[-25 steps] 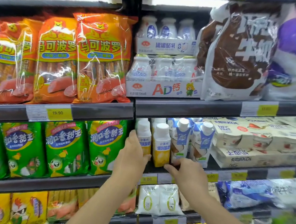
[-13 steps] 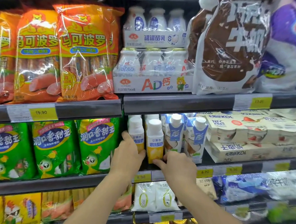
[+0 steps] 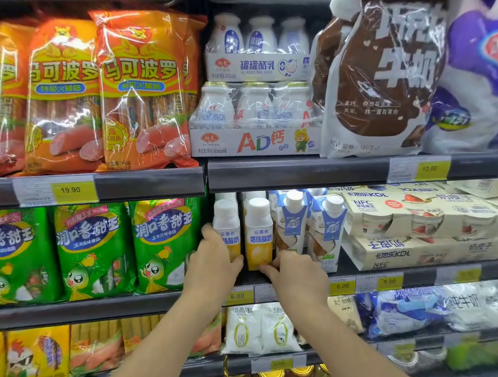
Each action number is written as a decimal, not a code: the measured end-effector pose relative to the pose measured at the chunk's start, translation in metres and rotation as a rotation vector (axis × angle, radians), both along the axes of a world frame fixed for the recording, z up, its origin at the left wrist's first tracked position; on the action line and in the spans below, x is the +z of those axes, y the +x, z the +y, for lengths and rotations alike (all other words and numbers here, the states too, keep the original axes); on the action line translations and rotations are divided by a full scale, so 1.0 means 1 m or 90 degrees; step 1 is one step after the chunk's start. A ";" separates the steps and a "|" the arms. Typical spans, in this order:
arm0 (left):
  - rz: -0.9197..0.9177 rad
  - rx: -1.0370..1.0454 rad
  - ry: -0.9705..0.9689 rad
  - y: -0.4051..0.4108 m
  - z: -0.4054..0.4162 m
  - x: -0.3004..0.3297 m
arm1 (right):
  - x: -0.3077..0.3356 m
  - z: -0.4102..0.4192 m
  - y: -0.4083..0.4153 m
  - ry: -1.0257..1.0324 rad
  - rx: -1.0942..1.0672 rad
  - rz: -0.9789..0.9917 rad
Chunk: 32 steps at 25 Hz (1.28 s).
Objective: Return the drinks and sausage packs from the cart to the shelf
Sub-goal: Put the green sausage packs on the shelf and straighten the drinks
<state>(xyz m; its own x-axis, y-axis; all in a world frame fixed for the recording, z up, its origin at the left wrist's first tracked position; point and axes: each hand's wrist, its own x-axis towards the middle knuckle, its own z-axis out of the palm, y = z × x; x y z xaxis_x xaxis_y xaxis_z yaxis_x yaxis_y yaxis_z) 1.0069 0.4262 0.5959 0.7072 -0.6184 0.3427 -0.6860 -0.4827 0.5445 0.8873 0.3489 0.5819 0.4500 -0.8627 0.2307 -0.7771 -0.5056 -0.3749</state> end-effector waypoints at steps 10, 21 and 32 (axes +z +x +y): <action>-0.256 -0.084 -0.151 -0.037 0.020 0.036 | -0.010 -0.031 -0.095 0.091 -0.092 -0.293; -0.126 -0.076 0.051 -0.083 -0.059 0.071 | -0.011 -0.065 -0.090 0.099 -0.021 -0.158; -0.073 -0.049 0.093 -0.091 -0.077 0.071 | -0.014 -0.074 -0.086 0.105 -0.013 -0.157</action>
